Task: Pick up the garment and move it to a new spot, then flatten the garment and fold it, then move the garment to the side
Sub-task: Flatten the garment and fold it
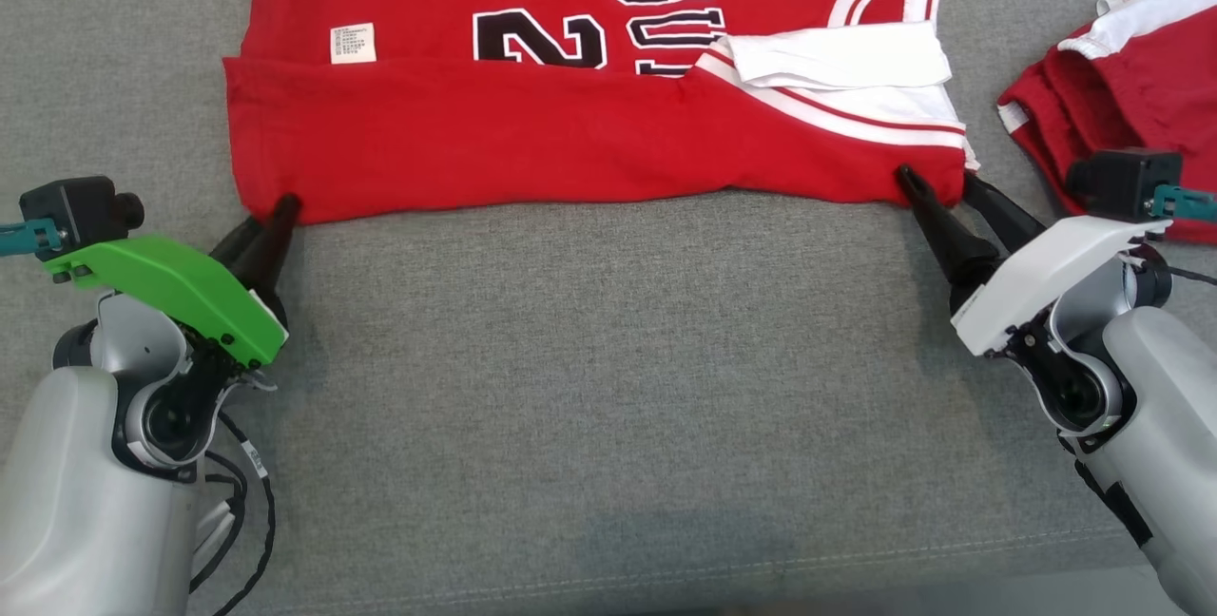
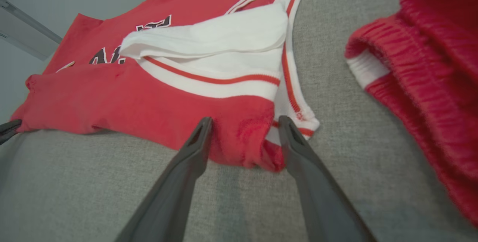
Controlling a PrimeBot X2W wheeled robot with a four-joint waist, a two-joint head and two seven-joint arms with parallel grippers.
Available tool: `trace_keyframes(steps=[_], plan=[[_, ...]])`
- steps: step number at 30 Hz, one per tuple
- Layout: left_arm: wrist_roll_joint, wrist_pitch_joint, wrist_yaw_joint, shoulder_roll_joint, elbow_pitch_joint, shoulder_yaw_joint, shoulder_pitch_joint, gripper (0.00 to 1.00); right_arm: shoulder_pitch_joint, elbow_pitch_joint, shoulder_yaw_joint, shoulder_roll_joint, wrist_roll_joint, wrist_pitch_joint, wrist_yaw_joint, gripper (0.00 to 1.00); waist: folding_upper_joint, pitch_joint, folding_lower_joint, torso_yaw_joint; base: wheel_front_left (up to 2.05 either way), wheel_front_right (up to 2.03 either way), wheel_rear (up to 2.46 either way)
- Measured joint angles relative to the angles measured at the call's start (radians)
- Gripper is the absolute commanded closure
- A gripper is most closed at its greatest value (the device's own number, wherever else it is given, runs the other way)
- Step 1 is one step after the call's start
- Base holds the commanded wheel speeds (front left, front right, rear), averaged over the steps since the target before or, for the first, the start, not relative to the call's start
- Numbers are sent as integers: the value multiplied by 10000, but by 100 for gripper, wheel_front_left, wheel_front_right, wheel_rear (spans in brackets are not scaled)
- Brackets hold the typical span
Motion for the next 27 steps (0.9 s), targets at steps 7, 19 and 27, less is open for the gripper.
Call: trace_keyframes(steps=[7,19,27], plan=[[-247,151,-169,8,257,36,-9,100,-247,-165,27,-146,132,474,73,100,0,-121,0,46,0,0,0],[-644,477,-418,98,203,15,380,100,252,-637,-407,-936,1068,1279,134,100,0,-778,0,290,0,0,0],[-857,481,-479,115,-117,104,1402,100,1591,-1091,-575,-1260,1674,1710,-13,100,0,-1303,0,529,0,0,0]])
